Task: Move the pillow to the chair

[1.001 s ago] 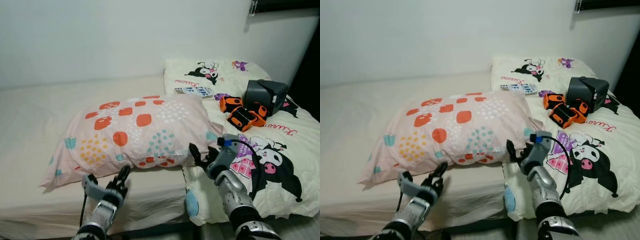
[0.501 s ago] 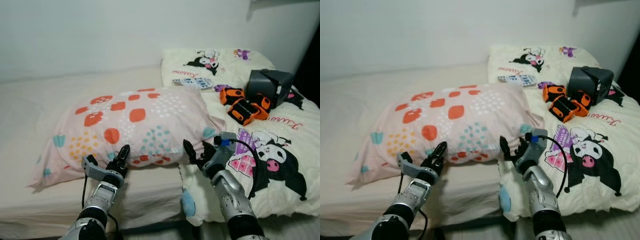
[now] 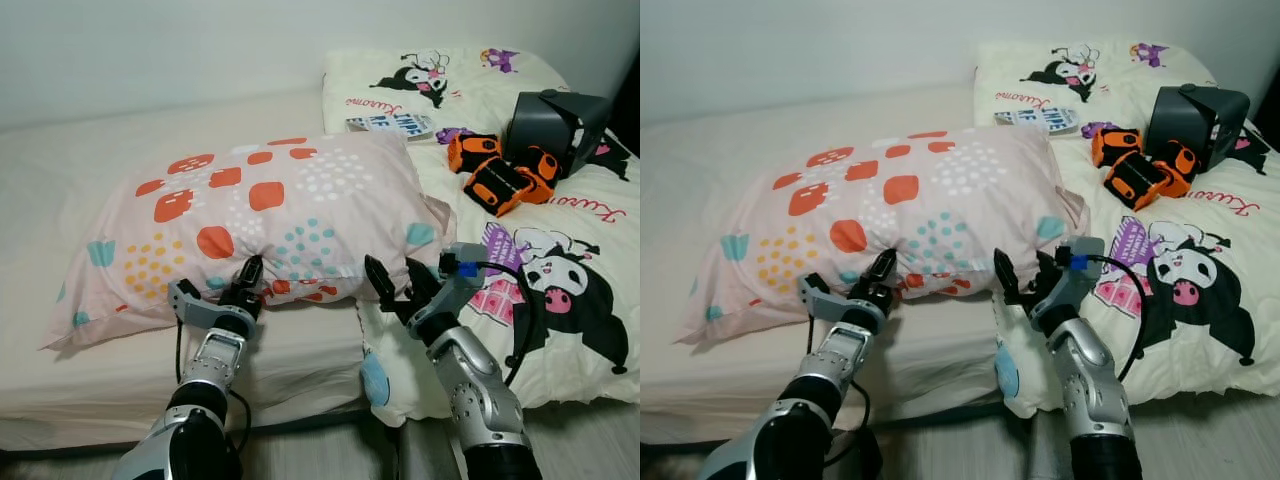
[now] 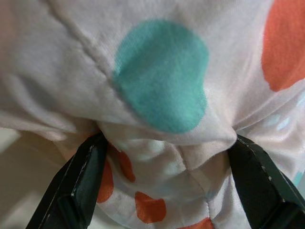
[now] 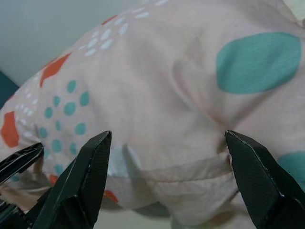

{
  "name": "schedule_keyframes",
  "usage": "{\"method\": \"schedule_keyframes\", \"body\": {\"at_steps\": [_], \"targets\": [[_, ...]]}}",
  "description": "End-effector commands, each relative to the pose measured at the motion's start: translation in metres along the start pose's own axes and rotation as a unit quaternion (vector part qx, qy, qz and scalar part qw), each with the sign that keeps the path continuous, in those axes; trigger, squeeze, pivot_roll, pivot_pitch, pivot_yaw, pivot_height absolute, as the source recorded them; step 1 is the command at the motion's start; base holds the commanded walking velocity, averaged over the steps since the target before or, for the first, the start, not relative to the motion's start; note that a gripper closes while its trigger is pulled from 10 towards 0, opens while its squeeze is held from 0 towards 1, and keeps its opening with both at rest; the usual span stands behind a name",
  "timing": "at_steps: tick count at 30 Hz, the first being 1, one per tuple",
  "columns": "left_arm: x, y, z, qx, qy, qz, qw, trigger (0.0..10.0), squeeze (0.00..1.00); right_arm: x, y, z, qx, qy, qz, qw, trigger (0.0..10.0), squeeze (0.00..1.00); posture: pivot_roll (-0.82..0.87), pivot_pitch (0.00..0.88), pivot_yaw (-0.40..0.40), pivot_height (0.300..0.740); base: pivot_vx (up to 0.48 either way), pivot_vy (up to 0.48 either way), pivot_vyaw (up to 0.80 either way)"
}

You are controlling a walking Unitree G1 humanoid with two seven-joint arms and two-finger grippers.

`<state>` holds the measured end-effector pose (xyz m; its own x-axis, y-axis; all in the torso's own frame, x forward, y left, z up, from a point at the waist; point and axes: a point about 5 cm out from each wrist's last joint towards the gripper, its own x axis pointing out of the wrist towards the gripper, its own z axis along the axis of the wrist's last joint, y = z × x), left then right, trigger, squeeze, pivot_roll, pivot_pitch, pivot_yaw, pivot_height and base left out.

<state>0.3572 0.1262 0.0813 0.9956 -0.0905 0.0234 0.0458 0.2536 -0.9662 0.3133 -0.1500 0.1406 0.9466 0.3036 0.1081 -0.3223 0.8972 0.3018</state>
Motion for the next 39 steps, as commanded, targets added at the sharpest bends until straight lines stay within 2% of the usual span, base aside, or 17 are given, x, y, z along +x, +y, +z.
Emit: {"method": "schedule_keyframes", "body": {"at_steps": [1,3,4,8,16,17,24,25,26,28,29,30,31,32,35,38,39], "targets": [[0.006,-0.01,-0.01,-0.009,0.009,-0.007,1.0,10.0,0.0,-0.002,0.01,-0.002,0.012,0.011,0.015,1.0,10.0,0.0,-0.16,0.238,0.139,0.41,0.0,0.0,0.0],[0.007,-0.013,-0.013,-0.007,0.011,-0.011,1.0,10.0,0.0,-0.003,0.012,0.0,0.012,0.01,0.017,1.0,10.0,0.0,-0.17,0.238,0.141,0.405,0.0,0.0,0.0],[0.008,-0.014,-0.015,-0.005,0.012,-0.011,1.0,0.0,0.0,-0.004,0.013,0.001,0.012,0.009,0.018,1.0,10.0,0.0,-0.17,0.237,0.141,0.4,0.0,0.0,0.0],[0.01,-0.017,-0.013,-0.002,0.006,-0.01,1.0,0.0,0.0,-0.006,0.015,0.004,0.012,0.006,0.022,1.0,10.0,0.0,-0.18,0.23,0.139,0.391,0.0,0.0,0.0],[0.022,-0.034,-0.003,-0.002,-0.017,-0.019,1.0,0.0,0.0,-0.005,0.019,0.01,0.014,-0.009,0.03,0.999,10.0,0.0,-0.18,0.206,0.138,0.391,0.0,0.0,0.0],[0.027,-0.043,0.001,-0.008,-0.026,-0.029,0.999,0.0,0.0,-0.002,0.021,0.014,0.013,-0.018,0.037,0.999,10.0,0.0,-0.19,0.194,0.138,0.391,0.0,0.0,0.0],[0.037,-0.064,0.01,0.003,-0.042,-0.061,0.997,0.0,0.0,0.004,0.02,0.014,0.015,-0.011,0.04,0.999,10.0,0.0,-0.2,0.14,0.139,0.391,0.0,0.0,0.0],[0.043,-0.082,0.021,0.026,-0.055,-0.095,0.994,0.0,0.0,0.008,0.021,0.013,0.015,-0.007,0.043,0.999,10.0,0.0,-0.2,0.093,0.14,0.391,0.0,0.0,0.0],[0.043,-0.082,0.021,0.026,-0.055,-0.095,0.994,0.0,0.0,0.008,0.021,0.013,0.015,-0.007,0.043,0.999,10.0,0.0,-0.2,0.093,0.14,0.391,0.0,0.0,0.0],[0.047,-0.096,0.029,0.044,-0.066,-0.121,0.99,0.0,0.0,0.01,0.022,0.013,0.015,-0.007,0.047,0.999,10.0,0.0,-0.2,0.087,0.14,0.391,0.0,0.0,0.0],[0.047,-0.096,0.029,0.044,-0.066,-0.121,0.99,0.0,0.0,0.01,0.022,0.013,0.015,-0.007,0.047,0.999,10.0,0.0,-0.2,0.087,0.14,0.391,0.0,0.0,0.0],[0.049,-0.101,0.032,0.06,-0.067,-0.127,0.988,0.0,0.0,0.012,0.022,0.013,0.016,-0.008,0.048,0.999,10.0,0.0,-0.19,0.059,0.143,0.391,0.0,0.0,0.0],[0.052,-0.117,0.048,0.099,-0.086,-0.148,0.98,0.0,0.0,0.017,0.023,0.014,0.016,-0.008,0.059,0.998,10.0,0.0,-0.17,0.02,0.145,0.391,0.0,0.0,0.0],[0.052,-0.117,0.048,0.099,-0.086,-0.148,0.98,0.0,0.0,0.017,0.023,0.014,0.016,-0.008,0.059,0.998,10.0,0.0,-0.17,0.02,0.145,0.391,0.0,0.0,0.0],[0.05,-0.138,0.079,0.136,-0.136,-0.188,0.963,0.0,0.0,0.021,0.026,0.02,0.039,-0.033,0.086,0.995,10.0,0.0,-0.15,0.0,0.148,0.4,0.0,0.0,0.0],[0.046,-0.147,0.096,0.166,-0.165,-0.201,0.951,0.0,0.0,0.024,0.027,0.022,0.04,-0.036,0.092,0.994,10.0,0.0,-0.13,0.0,0.148,0.41,0.0,0.0,0.0],[0.042,-0.151,0.107,0.184,-0.183,-0.206,0.944,0.0,0.0,0.026,0.027,0.024,0.042,-0.04,0.095,0.994,10.0,0.0,-0.12,0.0,0.147,0.415,0.0,0.0,0.0]]}}
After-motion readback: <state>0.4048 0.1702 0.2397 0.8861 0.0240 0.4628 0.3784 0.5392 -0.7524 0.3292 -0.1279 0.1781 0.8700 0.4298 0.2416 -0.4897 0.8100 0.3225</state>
